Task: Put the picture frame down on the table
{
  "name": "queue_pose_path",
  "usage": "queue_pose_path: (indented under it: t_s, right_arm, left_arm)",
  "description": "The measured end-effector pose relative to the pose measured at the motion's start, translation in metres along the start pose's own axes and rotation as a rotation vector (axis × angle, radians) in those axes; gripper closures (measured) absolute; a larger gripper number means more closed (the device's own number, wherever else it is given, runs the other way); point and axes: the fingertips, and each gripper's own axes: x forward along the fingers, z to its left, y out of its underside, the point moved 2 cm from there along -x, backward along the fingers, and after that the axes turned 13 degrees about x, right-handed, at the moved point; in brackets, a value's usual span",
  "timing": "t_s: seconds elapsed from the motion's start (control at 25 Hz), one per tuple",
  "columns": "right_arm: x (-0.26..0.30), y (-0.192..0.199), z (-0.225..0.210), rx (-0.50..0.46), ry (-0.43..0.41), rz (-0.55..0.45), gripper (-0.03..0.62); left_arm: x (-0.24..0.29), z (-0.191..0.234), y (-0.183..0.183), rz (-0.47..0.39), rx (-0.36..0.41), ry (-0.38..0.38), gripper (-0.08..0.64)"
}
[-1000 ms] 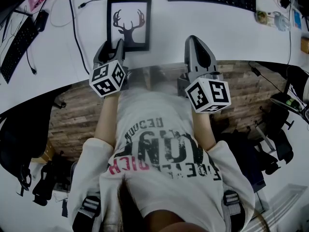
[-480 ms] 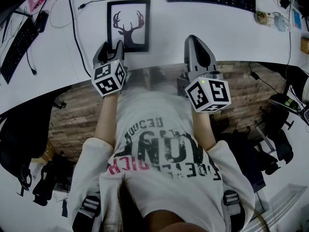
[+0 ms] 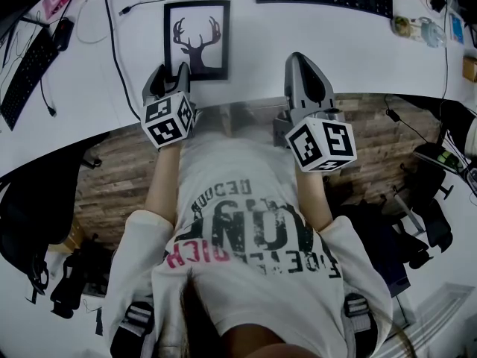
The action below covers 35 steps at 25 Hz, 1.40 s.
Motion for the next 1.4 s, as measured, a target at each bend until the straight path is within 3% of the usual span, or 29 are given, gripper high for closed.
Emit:
queue_pose_path:
  t_s: [0.48, 1.4]
  right_arm:
    - [-0.003, -0.014, -0.001, -0.004, 0.006, -0.041, 0.592]
    - [-0.013, -0.028, -0.011, 0.001, 0.038, -0.078, 0.592]
  left_arm:
    - [-0.002, 0.004, -0.007, 0.001, -0.018, 0.012, 0.350]
    - [-0.010, 0.006, -0.021, -0.043, 0.011, 0.003, 0.511]
